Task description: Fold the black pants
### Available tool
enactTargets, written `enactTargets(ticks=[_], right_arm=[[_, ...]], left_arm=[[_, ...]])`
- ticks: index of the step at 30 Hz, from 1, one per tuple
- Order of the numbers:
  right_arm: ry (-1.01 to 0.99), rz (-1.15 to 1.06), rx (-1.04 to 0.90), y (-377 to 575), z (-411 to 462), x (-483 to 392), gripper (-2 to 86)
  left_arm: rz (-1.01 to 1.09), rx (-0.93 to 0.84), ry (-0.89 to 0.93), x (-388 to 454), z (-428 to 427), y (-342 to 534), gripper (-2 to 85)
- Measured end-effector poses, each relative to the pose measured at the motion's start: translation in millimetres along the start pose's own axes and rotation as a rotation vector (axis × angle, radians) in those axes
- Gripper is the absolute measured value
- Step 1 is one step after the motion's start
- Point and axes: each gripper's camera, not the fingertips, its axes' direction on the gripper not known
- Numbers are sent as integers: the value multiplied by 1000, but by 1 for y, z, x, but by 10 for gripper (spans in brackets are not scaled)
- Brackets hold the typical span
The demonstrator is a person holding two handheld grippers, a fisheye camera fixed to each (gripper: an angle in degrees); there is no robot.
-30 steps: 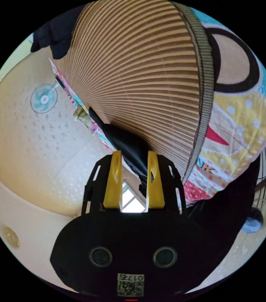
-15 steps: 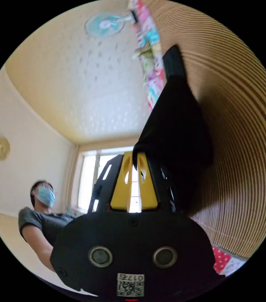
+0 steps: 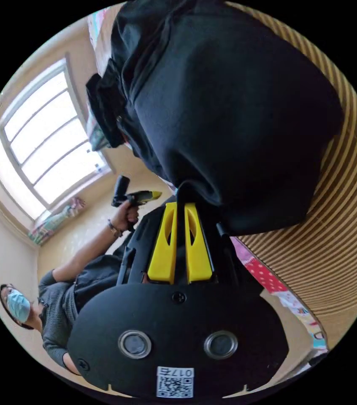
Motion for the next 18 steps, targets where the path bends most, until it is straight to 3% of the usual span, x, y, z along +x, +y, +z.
enactTargets(ticks=[2,5,13,18], right_arm=[[-269,-22,194,33,-20,17,47],[-474,14,381,80,-40,49,74],[-520,161,613,123,-75,73,137],[-370,178,591,95,-82,30,62]], left_arm=[[29,6,26,4,2,15,-10],[37,30,50,-3,-2,30,-10],[-83,192,283,-46,-10,78,-10],[-119,214,344,-53,2,100,-10]])
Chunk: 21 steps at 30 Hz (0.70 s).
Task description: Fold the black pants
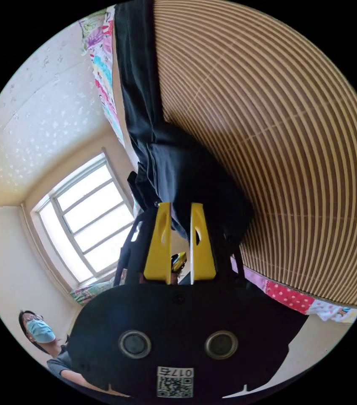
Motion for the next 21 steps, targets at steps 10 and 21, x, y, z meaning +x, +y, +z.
enactTargets(ticks=[10,21], right_arm=[[-57,-282,457,65,-223,-42,26],[-364,443,1073,234,-304,160,63]], left_arm=[[91,1,-170,9,26,24,12],[120,154,-217,-25,41,31,86]])
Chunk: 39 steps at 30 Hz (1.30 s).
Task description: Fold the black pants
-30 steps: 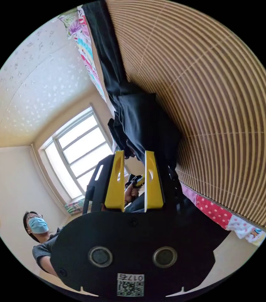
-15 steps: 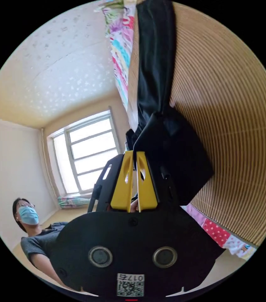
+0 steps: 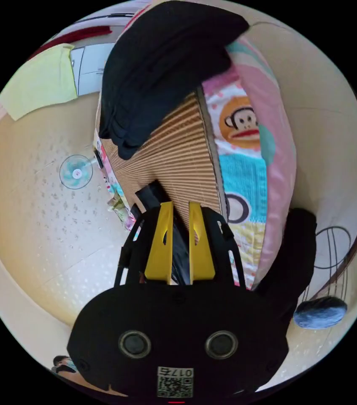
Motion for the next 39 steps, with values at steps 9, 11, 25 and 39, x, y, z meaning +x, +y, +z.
enactTargets(ticks=[9,11,25,39], right_arm=[[-18,6,-193,49,104,24,99],[23,-45,-221,43,128,10,113],[367,-604,-492,26,244,-92,19],[424,-1275,-584,111,484,-381,49]], left_arm=[[-66,177,1,-12,2,-28,133],[-82,153,35,-20,18,-35,131],[130,93,243,-65,43,18,34],[644,342,246,187,18,-29,61]])
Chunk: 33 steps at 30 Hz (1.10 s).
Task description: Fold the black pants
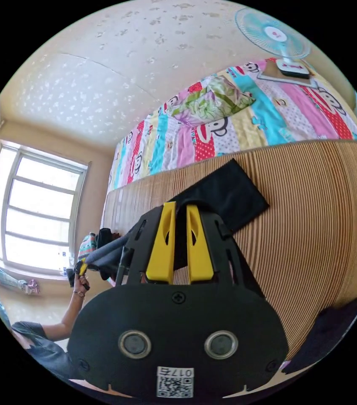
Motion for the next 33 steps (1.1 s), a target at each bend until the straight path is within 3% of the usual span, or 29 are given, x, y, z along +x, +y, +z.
enactTargets(ticks=[2,4,9,13,15,17,19,25,33], right_arm=[[61,36,11,-45,30,-25,69],[80,52,-4,-62,55,-43,65],[165,-69,-231,-65,166,-65,19],[425,-108,-630,-22,298,-29,10],[497,-118,-829,13,348,-5,8],[509,-235,-658,34,334,-14,6],[487,-213,-599,46,320,-10,5],[363,-150,-711,119,292,16,4],[276,14,-820,246,245,27,5]], left_arm=[[-117,158,-77,-9,29,-24,69],[-126,182,-105,-14,59,-29,70],[37,-196,-207,-17,180,-20,65],[191,-604,-426,-47,274,23,34],[207,-713,-481,-68,292,42,7],[177,-734,-436,-87,293,53,-3],[144,-718,-409,-95,287,55,-7],[257,-809,-542,-92,279,82,-10],[59,-872,-594,-106,245,123,-5]])
